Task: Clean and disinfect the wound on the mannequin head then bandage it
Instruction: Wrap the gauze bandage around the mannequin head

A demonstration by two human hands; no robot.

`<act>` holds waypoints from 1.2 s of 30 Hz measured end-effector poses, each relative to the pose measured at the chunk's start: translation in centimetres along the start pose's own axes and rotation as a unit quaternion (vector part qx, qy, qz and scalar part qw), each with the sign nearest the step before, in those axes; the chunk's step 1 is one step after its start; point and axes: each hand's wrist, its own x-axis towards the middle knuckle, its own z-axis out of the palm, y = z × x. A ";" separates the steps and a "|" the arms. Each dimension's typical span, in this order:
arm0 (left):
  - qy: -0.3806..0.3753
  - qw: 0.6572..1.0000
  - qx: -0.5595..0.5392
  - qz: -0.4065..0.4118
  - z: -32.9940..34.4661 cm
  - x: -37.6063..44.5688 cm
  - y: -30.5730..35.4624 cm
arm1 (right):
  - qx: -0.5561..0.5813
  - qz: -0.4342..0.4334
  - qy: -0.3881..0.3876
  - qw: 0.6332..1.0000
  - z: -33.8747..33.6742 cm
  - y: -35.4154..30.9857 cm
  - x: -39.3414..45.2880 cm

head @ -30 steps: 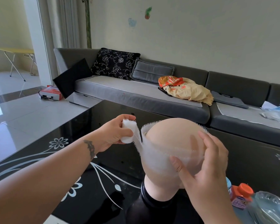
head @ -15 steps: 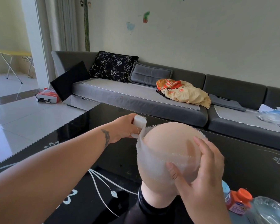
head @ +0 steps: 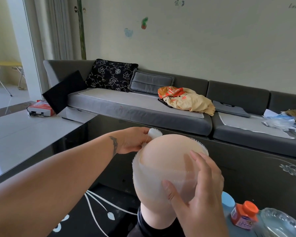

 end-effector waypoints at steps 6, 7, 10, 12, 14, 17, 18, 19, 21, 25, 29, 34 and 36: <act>-0.001 1.000 0.022 -0.021 0.2 0.7 0.6 | -0.006 -0.001 0.009 1.000 0.3 0.1 0.0; -0.003 0.999 0.036 -0.019 0.2 0.8 0.9 | -0.005 -0.001 0.010 1.000 0.3 0.1 0.0; -0.001 0.995 0.094 -0.019 0.3 1.1 1.8 | 0.002 -0.005 0.016 1.000 0.3 0.0 -0.1; 0.001 0.992 0.117 -0.042 0.4 1.3 2.5 | 0.011 -0.004 0.020 1.000 0.2 0.0 -0.1; 0.010 0.990 0.120 -0.075 0.6 1.7 3.3 | 0.020 -0.007 0.022 1.000 0.1 0.0 -0.2; 0.038 0.984 0.128 -0.117 1.2 2.5 4.5 | 0.009 -0.008 0.024 1.000 0.0 -0.1 -0.3; 0.039 0.981 0.141 -0.123 1.5 2.7 4.9 | 0.002 -0.007 0.026 1.000 -0.1 -0.2 -0.3; 0.038 0.978 0.159 -0.128 1.8 3.0 5.3 | -0.002 -0.006 0.027 1.000 -0.1 -0.3 -0.2; 0.038 0.969 0.202 -0.137 2.5 3.5 6.0 | -0.002 -0.010 0.028 1.000 -0.2 -0.3 -0.3; 0.029 0.931 0.326 -0.163 3.9 4.1 7.6 | 0.000 -0.020 0.044 0.999 -0.2 -0.2 -0.5; 0.017 0.863 0.473 -0.176 6.0 4.2 9.2 | -0.001 -0.026 0.061 0.998 -0.1 -0.2 -0.4; 0.008 0.788 0.594 -0.162 8.3 4.2 10.8 | -0.015 -0.032 0.076 0.996 0.0 0.0 -0.4; 0.009 0.781 0.603 -0.160 8.9 4.6 10.9 | -0.020 -0.033 0.078 0.996 0.1 0.1 -0.3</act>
